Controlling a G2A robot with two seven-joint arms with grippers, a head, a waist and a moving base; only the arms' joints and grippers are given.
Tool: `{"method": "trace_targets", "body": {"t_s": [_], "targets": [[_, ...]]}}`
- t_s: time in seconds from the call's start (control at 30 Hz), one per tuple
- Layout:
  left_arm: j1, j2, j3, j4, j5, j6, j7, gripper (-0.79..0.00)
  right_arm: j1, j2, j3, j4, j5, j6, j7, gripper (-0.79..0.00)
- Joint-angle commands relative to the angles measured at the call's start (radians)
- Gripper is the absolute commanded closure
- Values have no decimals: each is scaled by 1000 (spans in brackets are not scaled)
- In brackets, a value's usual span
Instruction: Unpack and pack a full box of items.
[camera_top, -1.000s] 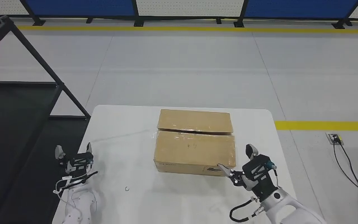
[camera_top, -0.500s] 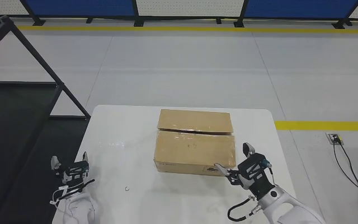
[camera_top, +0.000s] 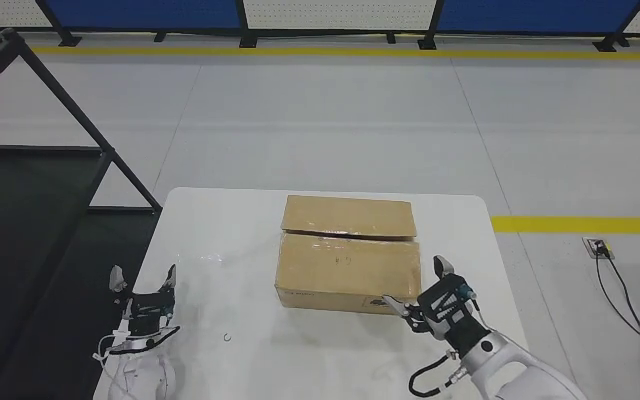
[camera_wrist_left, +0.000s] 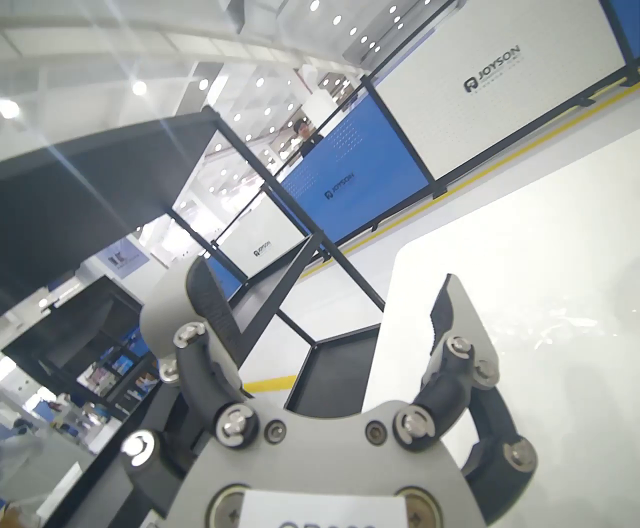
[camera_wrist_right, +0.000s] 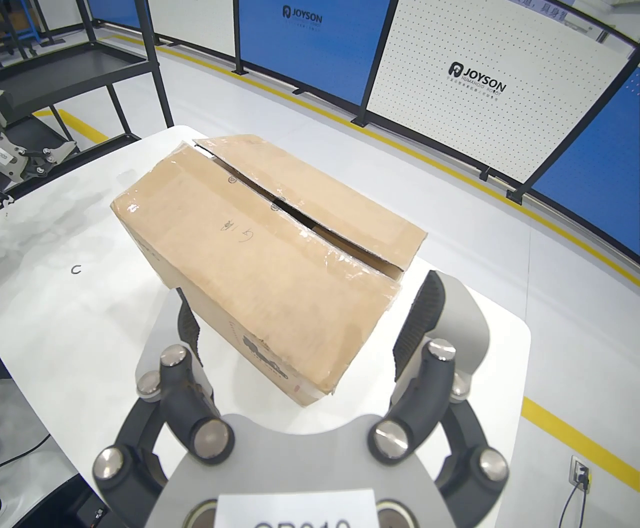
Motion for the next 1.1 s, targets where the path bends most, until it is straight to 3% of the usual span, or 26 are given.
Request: {"method": "trace_targets", "body": {"t_s": [0.0,0.2,0.37,0.53,0.7,0.87,1.0,1.07], "targets": [[-1,0,0,1,-8,2,-1,-785,0,0,0,0,0,0,0,-785],[-1,-1,6,-12,-9,-15,4,-785,-1,-1,-2,2,13,-3,-8,-785],[31,7,-13,-165,-38,-176,-35,-785,41,4,35,70,136,-104,-20,-785],[82,20,-44,-323,-27,-350,-104,-785,108,15,107,164,362,-265,1,-785],[127,27,-65,-442,-86,-506,-172,-785,164,27,152,231,515,-347,52,-785],[153,35,-100,-517,-211,-702,-280,-785,205,39,167,291,661,-433,109,-785],[142,45,-150,-540,-362,-889,-427,-785,236,50,185,355,804,-484,172,-785],[140,46,-155,-542,-365,-899,-439,-785,236,50,185,355,804,-484,172,-785]]}}
